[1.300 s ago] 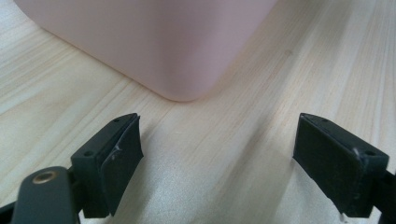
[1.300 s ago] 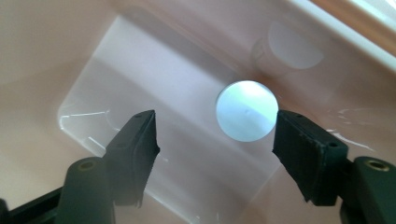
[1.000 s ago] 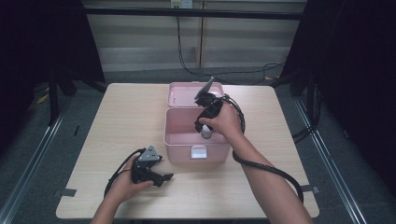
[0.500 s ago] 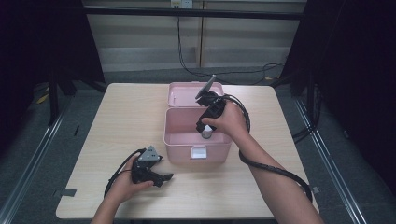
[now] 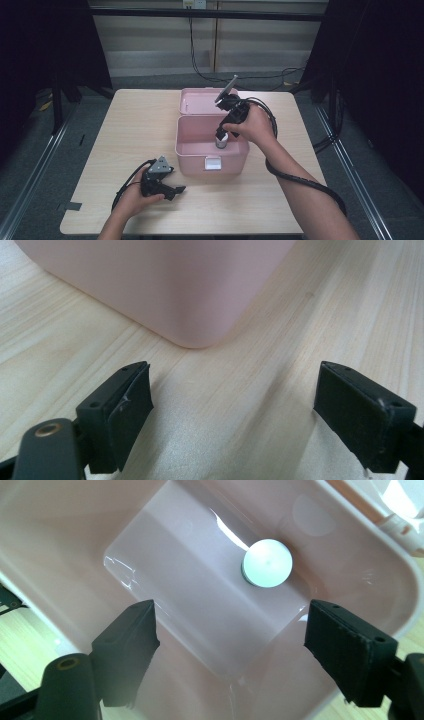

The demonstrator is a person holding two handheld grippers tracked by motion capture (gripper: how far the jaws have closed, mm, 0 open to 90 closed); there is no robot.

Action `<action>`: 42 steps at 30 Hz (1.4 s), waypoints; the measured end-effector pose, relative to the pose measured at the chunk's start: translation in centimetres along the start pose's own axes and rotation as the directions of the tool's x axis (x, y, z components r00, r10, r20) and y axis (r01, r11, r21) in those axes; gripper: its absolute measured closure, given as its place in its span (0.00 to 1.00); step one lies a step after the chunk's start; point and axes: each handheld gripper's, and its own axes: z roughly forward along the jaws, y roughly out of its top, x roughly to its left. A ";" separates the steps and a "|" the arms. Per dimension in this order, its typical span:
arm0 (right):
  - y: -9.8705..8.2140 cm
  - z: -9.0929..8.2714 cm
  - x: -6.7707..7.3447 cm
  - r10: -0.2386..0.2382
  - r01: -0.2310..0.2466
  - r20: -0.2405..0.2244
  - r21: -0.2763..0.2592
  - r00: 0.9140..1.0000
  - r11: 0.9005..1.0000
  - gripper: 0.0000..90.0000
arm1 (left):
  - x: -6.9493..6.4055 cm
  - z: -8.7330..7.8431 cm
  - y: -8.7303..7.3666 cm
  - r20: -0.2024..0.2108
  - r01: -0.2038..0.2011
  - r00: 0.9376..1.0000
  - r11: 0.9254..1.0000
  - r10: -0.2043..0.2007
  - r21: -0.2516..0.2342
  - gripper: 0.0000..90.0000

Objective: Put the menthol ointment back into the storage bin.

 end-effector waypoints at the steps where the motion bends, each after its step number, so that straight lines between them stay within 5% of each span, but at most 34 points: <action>1: 0.0 -0.2 0.0 -0.003 0.003 0.000 0.003 1.000 1.000 0.23 | 0.0 0.0 0.0 0.001 0.001 1.000 1.000 -0.001 0.000 0.17; 18: -1.4 -3.5 0.0 -0.025 0.026 0.008 -0.016 1.000 1.000 0.23 | 0.0 0.0 0.0 -0.001 -0.002 1.000 1.000 0.002 -0.001 0.17; 42: -5.5 -7.3 -2.3 -0.015 0.016 0.025 -0.051 1.000 0.999 0.23 | -0.1 0.1 0.0 -0.007 -0.008 1.000 1.000 0.008 -0.001 0.17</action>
